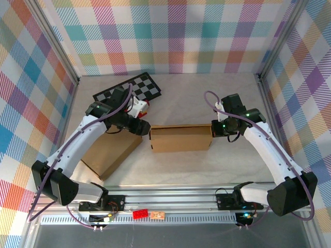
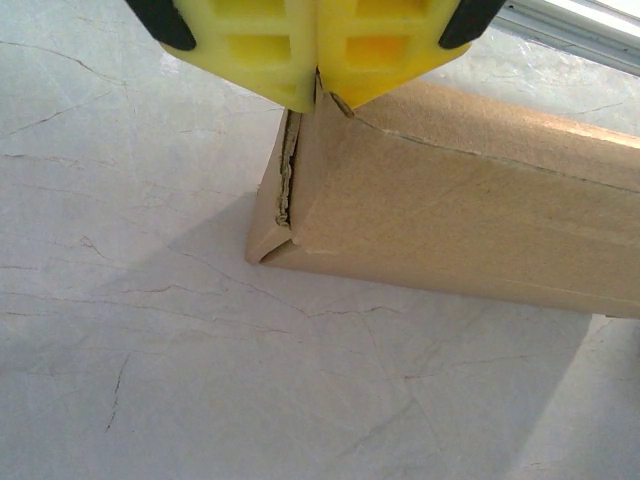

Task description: Fold the paper box

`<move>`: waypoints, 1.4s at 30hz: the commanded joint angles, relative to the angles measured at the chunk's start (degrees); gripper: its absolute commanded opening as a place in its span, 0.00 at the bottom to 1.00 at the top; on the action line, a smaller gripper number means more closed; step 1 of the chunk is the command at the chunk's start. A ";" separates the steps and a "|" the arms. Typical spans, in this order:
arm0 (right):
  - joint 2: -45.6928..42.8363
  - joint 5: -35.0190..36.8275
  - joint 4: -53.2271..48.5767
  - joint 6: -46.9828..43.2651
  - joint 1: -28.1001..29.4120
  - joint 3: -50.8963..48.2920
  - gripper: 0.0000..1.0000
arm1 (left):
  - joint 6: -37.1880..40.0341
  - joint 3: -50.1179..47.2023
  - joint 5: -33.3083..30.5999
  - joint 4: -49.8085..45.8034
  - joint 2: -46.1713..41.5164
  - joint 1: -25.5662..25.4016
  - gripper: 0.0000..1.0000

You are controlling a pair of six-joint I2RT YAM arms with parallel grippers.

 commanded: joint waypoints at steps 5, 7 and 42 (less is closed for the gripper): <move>1.31 -1.03 -1.75 0.02 0.53 0.36 0.00 | 1.12 0.70 0.53 -1.44 2.18 0.25 0.55; 1.22 -0.94 -1.85 0.03 0.55 0.37 0.00 | 1.26 0.88 0.59 -0.82 2.75 0.26 0.52; 1.48 -1.19 -0.88 2.11 0.64 0.20 0.00 | -13.32 6.56 6.33 -4.57 7.15 -0.17 0.00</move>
